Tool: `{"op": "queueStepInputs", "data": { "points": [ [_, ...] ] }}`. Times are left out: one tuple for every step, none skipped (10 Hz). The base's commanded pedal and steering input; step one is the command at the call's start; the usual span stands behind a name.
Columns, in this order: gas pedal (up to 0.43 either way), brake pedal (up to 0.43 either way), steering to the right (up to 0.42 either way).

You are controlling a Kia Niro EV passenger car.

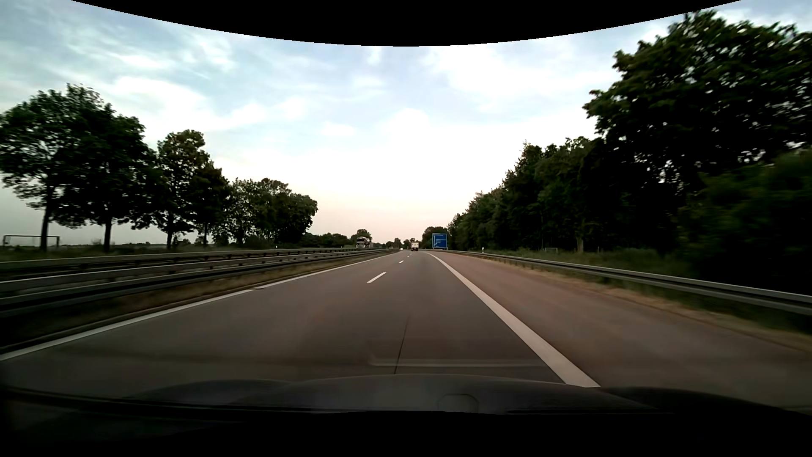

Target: Follow the waypoints while adhering to traffic rules and regulations

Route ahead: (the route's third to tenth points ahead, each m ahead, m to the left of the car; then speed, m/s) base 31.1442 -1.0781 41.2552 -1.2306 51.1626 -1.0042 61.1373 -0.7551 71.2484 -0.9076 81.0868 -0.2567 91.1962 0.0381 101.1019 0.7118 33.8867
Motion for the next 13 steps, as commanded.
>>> {"op": "queueStepInputs", "data": {
  "points": [
    [0.220, 0.006, -0.004],
    [0.220, 0.006, -0.004],
    [0.209, 0.006, -0.004],
    [0.197, 0.006, -0.004],
    [0.189, 0.006, -0.004],
    [0.177, 0.006, -0.004],
    [0.157, 0.006, -0.004],
    [0.138, 0.006, -0.004],
    [0.138, 0.006, -0.004],
    [0.138, 0.006, -0.004],
    [0.130, 0.006, -0.003],
    [0.130, 0.006, -0.003],
    [0.130, 0.006, -0.003]
  ]
}}
